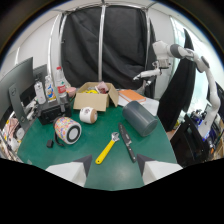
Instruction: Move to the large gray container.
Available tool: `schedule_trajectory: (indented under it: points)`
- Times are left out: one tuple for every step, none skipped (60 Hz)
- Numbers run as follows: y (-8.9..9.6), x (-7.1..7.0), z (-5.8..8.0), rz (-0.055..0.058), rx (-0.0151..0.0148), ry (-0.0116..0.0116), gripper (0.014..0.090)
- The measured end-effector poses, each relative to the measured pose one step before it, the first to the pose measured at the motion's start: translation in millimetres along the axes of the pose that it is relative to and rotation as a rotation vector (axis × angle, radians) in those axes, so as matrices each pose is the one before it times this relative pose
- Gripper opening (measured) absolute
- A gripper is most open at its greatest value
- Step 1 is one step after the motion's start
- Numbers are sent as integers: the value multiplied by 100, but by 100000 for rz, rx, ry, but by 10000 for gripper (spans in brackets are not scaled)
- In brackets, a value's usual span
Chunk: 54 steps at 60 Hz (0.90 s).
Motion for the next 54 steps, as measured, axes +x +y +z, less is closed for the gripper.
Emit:
schedule_trajectory:
  points:
    - [458,183,-175,57,202,293,853]
    - [268,213,-181,139,-193,405,854]
    - [316,208,-201,116,-209,435,854]
    - [314,249,-180,102,-269,437,853]
    - [331,268,-181,57,-322,427,853]
    - [336,311,-144,40,-313,459,854]
    - [336,323,-129,51,-284,515,853]
    - [332,364,-86,27,-313,599,853]
    - [305,374,-46,23,-341,663,855]
    - [-22,148,351,173,-674,858,853]
    - [449,469,-120,17,-553,583,852]
    - [363,456,-79,-4,-623,619,854]
    - [305,455,2,-35,-631,622,855]
    - [227,446,65,-4,-623,573,854]
    - [144,373,108,21,-578,499,854]
    - [47,371,167,34,-472,442,853]
    - [-47,383,186,9,-353,478,853]
    - [-337,406,177,26,-646,485,854]
    - [-195,361,234,102,-242,573,854]
    - [-279,349,267,113,-262,574,854]
    - [-362,322,282,117,-276,476,854]
    - [-423,289,285,119,-193,337,855]
    - [-512,259,290,135,-52,229,855]
    - [-570,231,300,142,67,161,856]
    - [-626,205,314,83,119,130,857]
    - [-678,215,333,26,192,105,856]
    - [-740,168,378,-30,257,54,856]
    - [-752,139,402,-80,366,45,857]
    - [-763,167,441,-78,495,29,856]
    - [-791,158,457,-129,537,103,856]
    - [-728,149,489,-184,476,70,856]
    - [-689,100,509,-292,329,-38,856]
    - [-671,82,498,-311,236,-95,855]
    - [-682,51,516,-224,248,-103,856]
    - [-665,92,494,-65,353,-108,856]
    - [-643,64,540,-63,441,-104,855]
    - [-592,87,550,-92,409,-99,854]
    - [-530,54,538,-43,268,-78,857]
    - [-459,53,552,-10,151,-51,854]
    - [-386,0,572,103,20,-201,855]
    - [-361,0,578,151,7,-320,857]
    - [-317,-39,580,158,-3,-277,856]
    - [-285,-38,622,215,-46,-280,859]
    - [-231,12,646,246,-191,-294,856]
    - [-145,0,610,299,-357,-237,855]
    - [-111,3,624,304,-354,-175,854]
    - [48,-9,619,101,13,-120,855]
    - [-239,17,618,-128,-564,-165,855]
    - [-90,6,587,-42,-134,-109,853]
    - [-74,31,542,77,-112,-117,856]
    - [2,38,531,81,-296,-97,855]
    - [44,51,505,18,-482,-66,854]
    - [76,56,474,-69,-518,-60,854]
    - [65,41,446,-40,-375,-57,855]
